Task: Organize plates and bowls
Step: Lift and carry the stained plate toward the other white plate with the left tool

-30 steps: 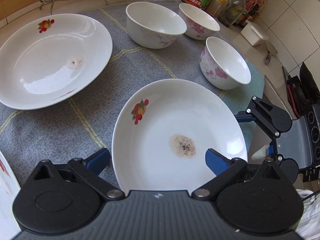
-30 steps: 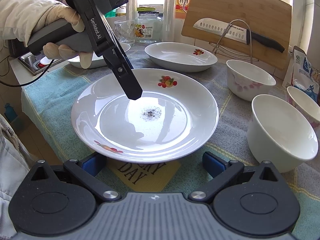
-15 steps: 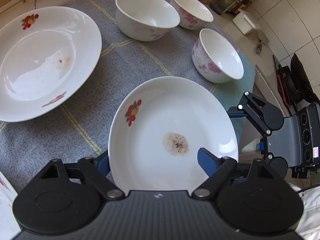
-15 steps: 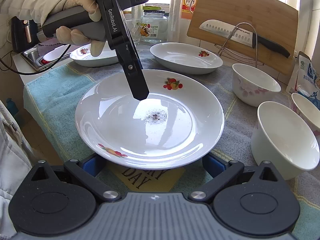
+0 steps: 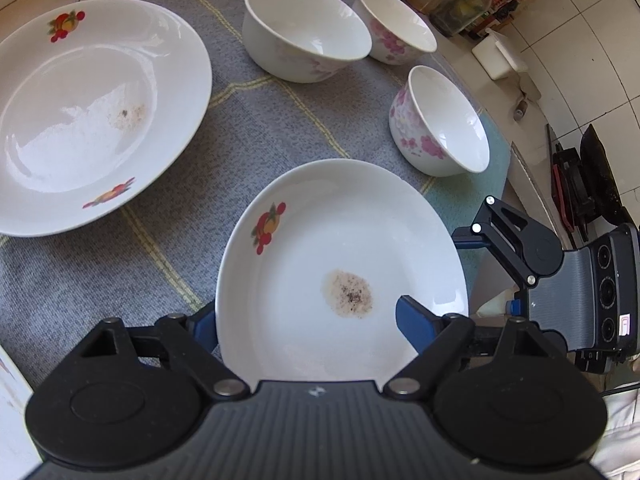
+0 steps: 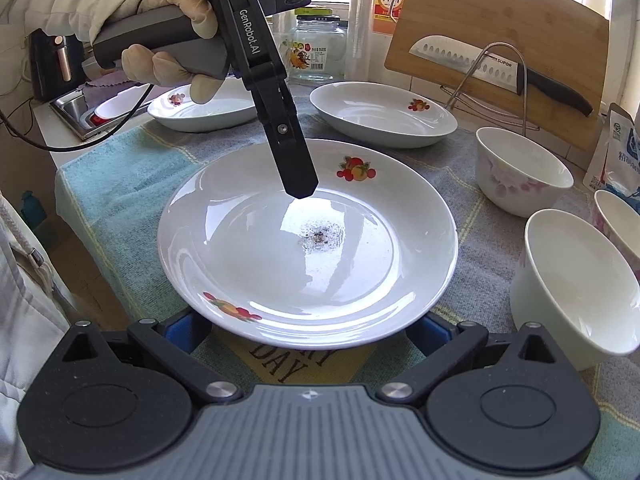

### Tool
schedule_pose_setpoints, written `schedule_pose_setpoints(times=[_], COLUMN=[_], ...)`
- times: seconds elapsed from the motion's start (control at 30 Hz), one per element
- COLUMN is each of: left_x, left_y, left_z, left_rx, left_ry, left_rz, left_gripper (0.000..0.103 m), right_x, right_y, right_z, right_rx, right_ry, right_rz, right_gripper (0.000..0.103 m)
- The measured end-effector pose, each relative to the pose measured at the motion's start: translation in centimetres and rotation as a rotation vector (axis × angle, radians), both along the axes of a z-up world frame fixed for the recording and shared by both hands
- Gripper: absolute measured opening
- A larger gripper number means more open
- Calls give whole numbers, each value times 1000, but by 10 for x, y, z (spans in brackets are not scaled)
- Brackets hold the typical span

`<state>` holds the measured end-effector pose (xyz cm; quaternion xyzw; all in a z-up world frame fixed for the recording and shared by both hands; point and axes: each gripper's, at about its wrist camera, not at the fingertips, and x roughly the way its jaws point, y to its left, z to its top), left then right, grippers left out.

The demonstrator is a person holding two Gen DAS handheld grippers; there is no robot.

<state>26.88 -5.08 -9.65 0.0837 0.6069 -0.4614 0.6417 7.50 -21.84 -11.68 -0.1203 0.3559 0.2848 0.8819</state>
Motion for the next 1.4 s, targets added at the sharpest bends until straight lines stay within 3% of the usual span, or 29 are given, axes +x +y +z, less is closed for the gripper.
schedule_pose_setpoints(times=[0.6,1.0,1.4], left_x=[-7,-15,-11], left_y=[21,74,151], left_z=[21,42,51], left_rx=[-41,-61,-65], left_ry=[-36,-83,-126], left_rz=[58,205,386], left_gripper=[87,87,87], right_x=[9,33,78], right_y=[3,32,90], right_z=[21,37,41], right_rx=[-4,5,14], right_ry=[14,-1,-15], right_rz=[70,214,387], right_gripper=[103,103,103])
